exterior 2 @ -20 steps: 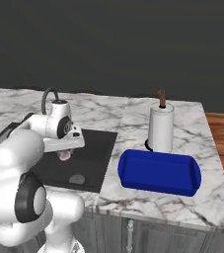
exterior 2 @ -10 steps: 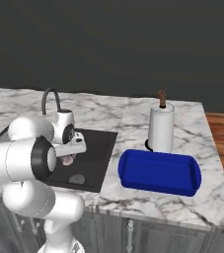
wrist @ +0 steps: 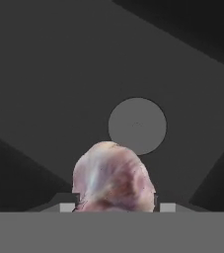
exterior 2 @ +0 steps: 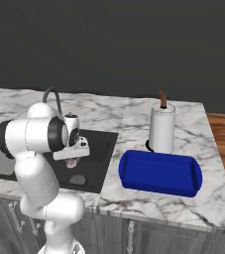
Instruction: Pick up all produce items and place them in the sink. Turn on the sink faucet to wash them. Then turn the sink off and put them in the tray.
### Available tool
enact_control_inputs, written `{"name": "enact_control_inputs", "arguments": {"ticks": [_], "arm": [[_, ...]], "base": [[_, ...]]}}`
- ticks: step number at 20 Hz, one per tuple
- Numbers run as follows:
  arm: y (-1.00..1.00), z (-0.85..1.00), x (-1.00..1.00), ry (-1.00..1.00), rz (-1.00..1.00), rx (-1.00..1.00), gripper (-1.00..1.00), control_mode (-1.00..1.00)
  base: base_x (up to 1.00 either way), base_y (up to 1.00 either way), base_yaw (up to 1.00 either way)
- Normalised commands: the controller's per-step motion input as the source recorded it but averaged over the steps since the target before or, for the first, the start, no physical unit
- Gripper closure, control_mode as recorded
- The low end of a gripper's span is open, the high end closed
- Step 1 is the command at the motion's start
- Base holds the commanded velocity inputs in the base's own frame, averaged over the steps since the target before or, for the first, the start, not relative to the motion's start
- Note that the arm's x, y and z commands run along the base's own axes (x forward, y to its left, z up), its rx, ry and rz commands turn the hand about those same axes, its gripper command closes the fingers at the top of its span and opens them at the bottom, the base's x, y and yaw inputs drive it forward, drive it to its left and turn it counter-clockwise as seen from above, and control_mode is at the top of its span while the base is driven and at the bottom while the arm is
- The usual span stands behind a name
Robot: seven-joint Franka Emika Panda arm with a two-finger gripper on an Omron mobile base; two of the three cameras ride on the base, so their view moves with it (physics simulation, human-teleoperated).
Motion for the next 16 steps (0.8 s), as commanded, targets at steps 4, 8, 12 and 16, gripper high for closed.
{"name": "enact_control_inputs", "arguments": {"ticks": [4, 8, 12, 16], "arm": [[0.0, -0.41, 0.39, 0.0, -0.07, 0.01, 1.0, -1.0], [0.0, -0.44, 0.29, 0.0, -0.13, 0.01, 1.0, -1.0], [0.0, -0.44, 0.21, 0.01, -0.17, 0.0, 1.0, -1.0], [0.01, -0.36, 0.27, 0.01, -0.2, 0.0, 1.0, -1.0]], "base": [[0.0, 0.0, 0.0], [0.0, 0.0, 0.0], [0.0, 0.0, 0.0], [0.0, 0.0, 0.0]]}}
